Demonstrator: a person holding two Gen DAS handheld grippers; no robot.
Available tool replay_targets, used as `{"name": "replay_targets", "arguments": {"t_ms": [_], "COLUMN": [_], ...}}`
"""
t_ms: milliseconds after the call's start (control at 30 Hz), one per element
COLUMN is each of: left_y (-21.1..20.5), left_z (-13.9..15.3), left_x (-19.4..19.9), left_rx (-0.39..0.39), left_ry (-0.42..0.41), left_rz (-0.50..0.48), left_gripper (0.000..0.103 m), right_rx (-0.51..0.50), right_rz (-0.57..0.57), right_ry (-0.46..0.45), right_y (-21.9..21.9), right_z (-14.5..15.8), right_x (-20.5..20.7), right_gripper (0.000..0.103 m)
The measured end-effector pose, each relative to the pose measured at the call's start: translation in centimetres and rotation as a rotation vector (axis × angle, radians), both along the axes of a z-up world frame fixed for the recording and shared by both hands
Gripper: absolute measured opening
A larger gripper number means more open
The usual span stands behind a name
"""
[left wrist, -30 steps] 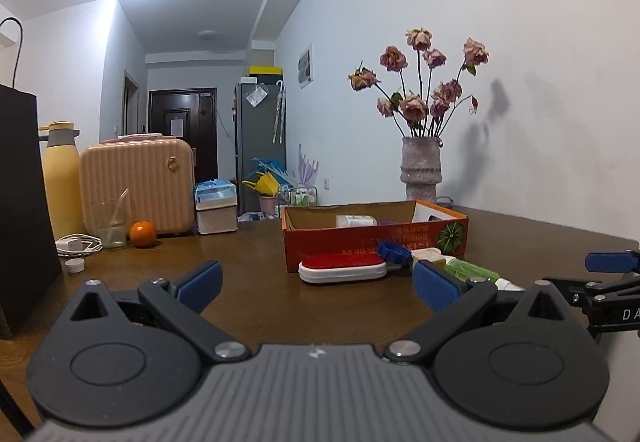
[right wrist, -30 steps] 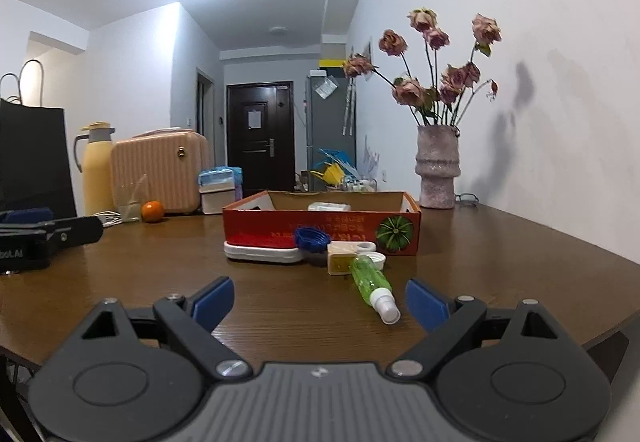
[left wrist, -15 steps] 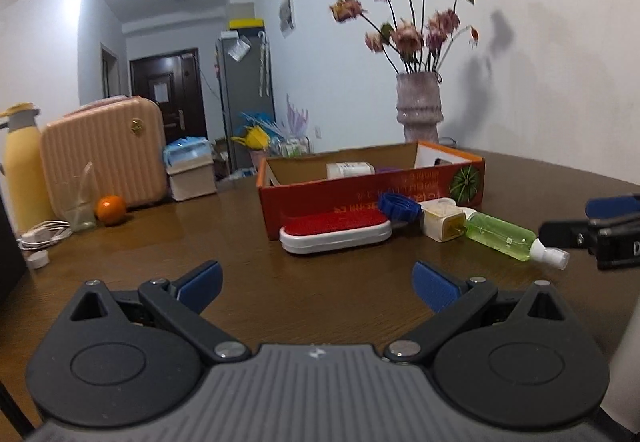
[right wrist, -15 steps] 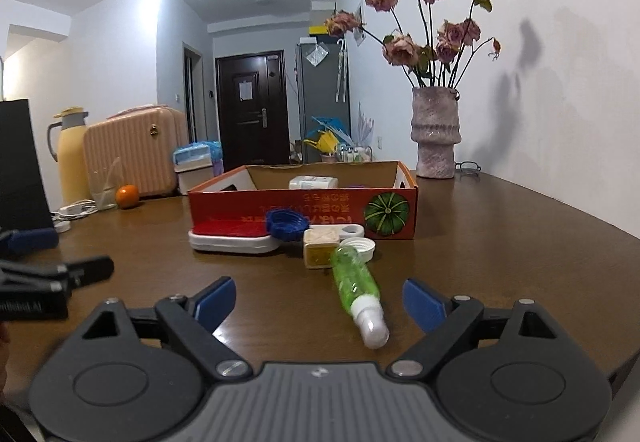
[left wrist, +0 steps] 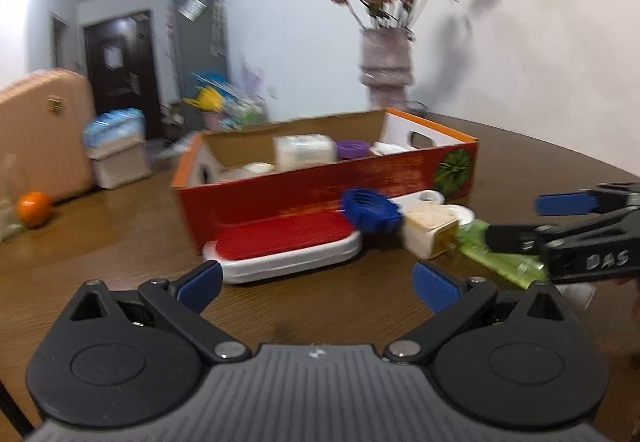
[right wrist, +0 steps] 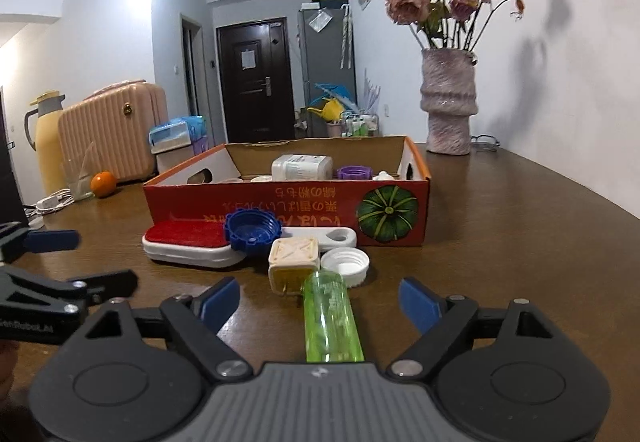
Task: Organize rigid objects
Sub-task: 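Move the left gripper toward the blue cap while the right gripper approaches the cream plug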
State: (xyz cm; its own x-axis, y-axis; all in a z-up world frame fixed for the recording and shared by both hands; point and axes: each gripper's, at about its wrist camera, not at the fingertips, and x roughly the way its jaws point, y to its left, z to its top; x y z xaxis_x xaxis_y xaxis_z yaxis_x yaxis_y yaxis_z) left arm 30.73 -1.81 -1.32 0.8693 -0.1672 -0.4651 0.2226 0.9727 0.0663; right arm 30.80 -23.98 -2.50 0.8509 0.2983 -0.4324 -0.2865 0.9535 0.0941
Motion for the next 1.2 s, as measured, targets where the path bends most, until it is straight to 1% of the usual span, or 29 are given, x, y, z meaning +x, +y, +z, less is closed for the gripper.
{"name": "replay_targets", "arguments": {"t_ms": [67,133,167,233,300,333,367,400,433,467,533,567,700,800,867,967,1033,1133,1167,1200], "left_y": [-0.6,-1.5,-1.9,-2.7,-3.6,-4.1,-4.8,-5.3,-5.7,-5.9,-6.4,-6.5,-6.1,-5.2,-4.8,-4.5,-4.4,-4.2,-4.3,-4.4], "left_z": [0.1,0.2,0.2,0.3,0.2,0.1,-0.1,-0.3,-0.5,-0.7,-0.8,-0.9,-0.8,-0.6,-0.5,-0.5,-0.7,-1.0,-1.0,-1.1], "left_x": [1.6,3.3,4.1,5.4,6.3,6.8,7.2,7.5,7.9,8.1,8.6,8.9,9.4,9.7,9.7,9.8,10.1,10.1,10.2,10.2], "left_rx": [0.004,0.031,0.052,0.099,0.161,0.205,0.250,0.275,0.295,0.303,0.322,0.326,0.291,0.231,0.213,0.215,0.219,0.213,0.215,0.215], "left_ry": [0.027,0.041,0.036,0.027,-0.011,-0.028,-0.038,-0.045,-0.047,-0.067,-0.084,-0.085,-0.065,-0.028,-0.009,0.020,0.066,0.066,0.065,0.065], "left_rz": [-0.044,-0.083,-0.098,-0.129,-0.186,-0.211,-0.226,-0.239,-0.257,-0.261,-0.271,-0.277,-0.296,-0.306,-0.304,-0.304,-0.306,-0.310,-0.311,-0.320], "left_gripper": [0.103,0.103,0.103,0.103,0.102,0.101,0.096,0.092,0.090,0.089,0.083,0.078,0.078,0.078,0.077,0.066,0.065,0.065,0.061,0.046], "right_rx": [-0.008,-0.023,-0.031,-0.032,-0.010,0.016,0.042,0.072,0.091,0.102,0.106,0.107,0.116,0.120,0.123,0.117,0.118,0.114,0.112,0.110], "right_rz": [0.015,0.018,0.007,-0.013,-0.028,-0.036,-0.041,-0.043,-0.045,-0.048,-0.051,-0.048,-0.045,-0.045,-0.043,-0.042,-0.040,-0.038,-0.037,-0.037], "right_ry": [0.011,0.024,0.026,0.032,0.040,0.045,0.051,0.056,0.059,0.058,0.050,0.048,0.043,0.042,0.042,0.041,0.041,0.040,0.042,0.046], "right_y": [0.2,0.5,0.4,0.0,-0.8,-1.5,-2.0,-2.6,-3.0,-3.2,-3.5,-3.6,-3.7,-3.8,-3.7,-3.4,-3.2,-2.9,-2.8,-2.7], "right_z": [0.1,0.2,0.2,0.1,-0.1,-0.2,-0.3,-0.4,-0.4,-0.4,-0.4,-0.5,-0.5,-0.6,-0.6,-0.6,-0.6,-0.6,-0.6,-0.6], "right_x": [1.3,2.6,3.1,4.1,4.9,5.2,5.4,5.5,5.7,5.8,5.8,5.8,5.9,5.9,5.9,5.9,5.8,5.6,5.6,5.7], "right_gripper": [0.086,0.086,0.082,0.081,0.081,0.081,0.081,0.081,0.081,0.081,0.081,0.081,0.081,0.081,0.081,0.081,0.081,0.081,0.081,0.081]}}
